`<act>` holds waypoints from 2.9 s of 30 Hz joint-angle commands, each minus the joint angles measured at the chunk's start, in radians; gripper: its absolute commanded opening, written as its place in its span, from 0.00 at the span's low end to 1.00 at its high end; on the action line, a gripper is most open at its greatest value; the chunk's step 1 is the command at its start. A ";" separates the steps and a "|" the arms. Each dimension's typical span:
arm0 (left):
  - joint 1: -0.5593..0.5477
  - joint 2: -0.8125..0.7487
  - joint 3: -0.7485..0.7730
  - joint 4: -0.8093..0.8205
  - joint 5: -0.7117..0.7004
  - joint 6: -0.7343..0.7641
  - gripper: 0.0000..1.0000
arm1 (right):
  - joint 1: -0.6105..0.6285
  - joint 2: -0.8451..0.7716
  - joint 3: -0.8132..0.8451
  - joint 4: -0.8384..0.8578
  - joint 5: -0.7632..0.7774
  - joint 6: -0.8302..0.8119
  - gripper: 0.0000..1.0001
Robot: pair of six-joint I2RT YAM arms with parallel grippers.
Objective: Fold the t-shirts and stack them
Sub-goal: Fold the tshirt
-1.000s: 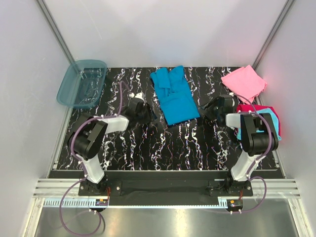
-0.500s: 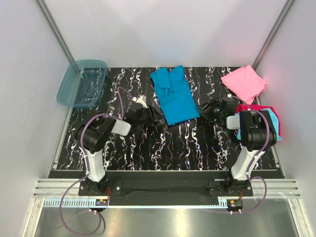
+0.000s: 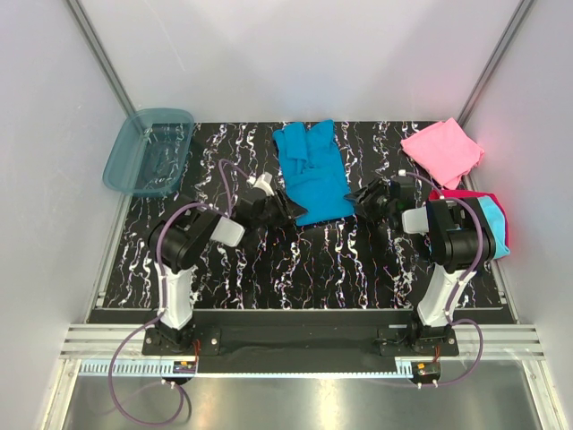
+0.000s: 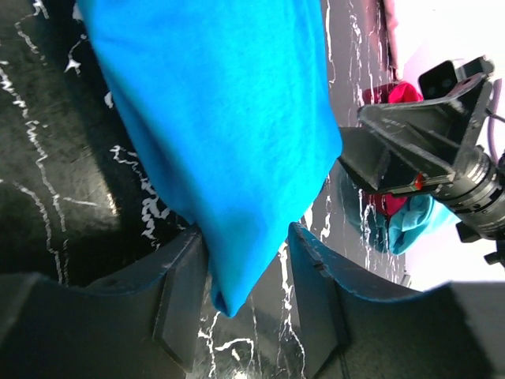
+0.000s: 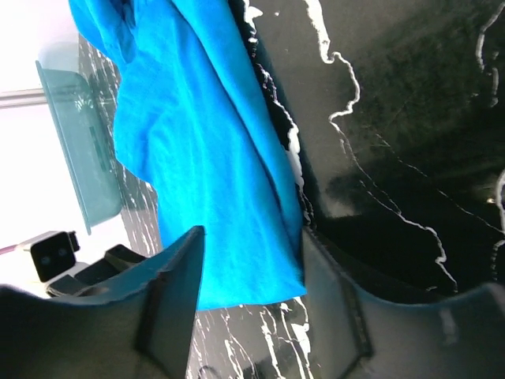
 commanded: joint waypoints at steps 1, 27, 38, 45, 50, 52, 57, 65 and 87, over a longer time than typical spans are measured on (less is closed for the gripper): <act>-0.009 0.015 0.034 0.092 0.010 -0.002 0.47 | 0.006 -0.011 -0.024 -0.104 0.025 -0.044 0.58; -0.131 -0.519 -0.342 -0.368 -0.289 0.105 0.06 | 0.311 -0.520 -0.392 -0.243 0.282 0.028 0.00; -0.158 -0.846 -0.428 -0.610 -0.420 0.141 0.06 | 0.313 -0.796 -0.397 -0.443 0.338 -0.009 0.00; -0.174 -0.898 -0.320 -0.724 -0.443 0.158 0.06 | 0.311 -0.824 -0.380 -0.465 0.335 0.004 0.00; -0.174 -0.762 -0.147 -0.758 -0.457 0.201 0.06 | 0.313 -0.798 -0.255 -0.463 0.363 0.004 0.00; -0.174 -0.722 -0.063 -0.758 -0.461 0.222 0.06 | 0.311 -0.757 -0.193 -0.463 0.375 -0.015 0.00; -0.162 -0.633 0.095 -0.841 -0.486 0.273 0.06 | 0.310 -0.637 0.012 -0.469 0.398 -0.059 0.00; -0.023 -0.515 0.223 -0.865 -0.470 0.337 0.06 | 0.287 -0.487 0.218 -0.469 0.388 -0.071 0.00; 0.158 -0.007 0.707 -0.936 -0.342 0.446 0.11 | 0.095 0.041 0.588 -0.414 0.225 -0.059 0.00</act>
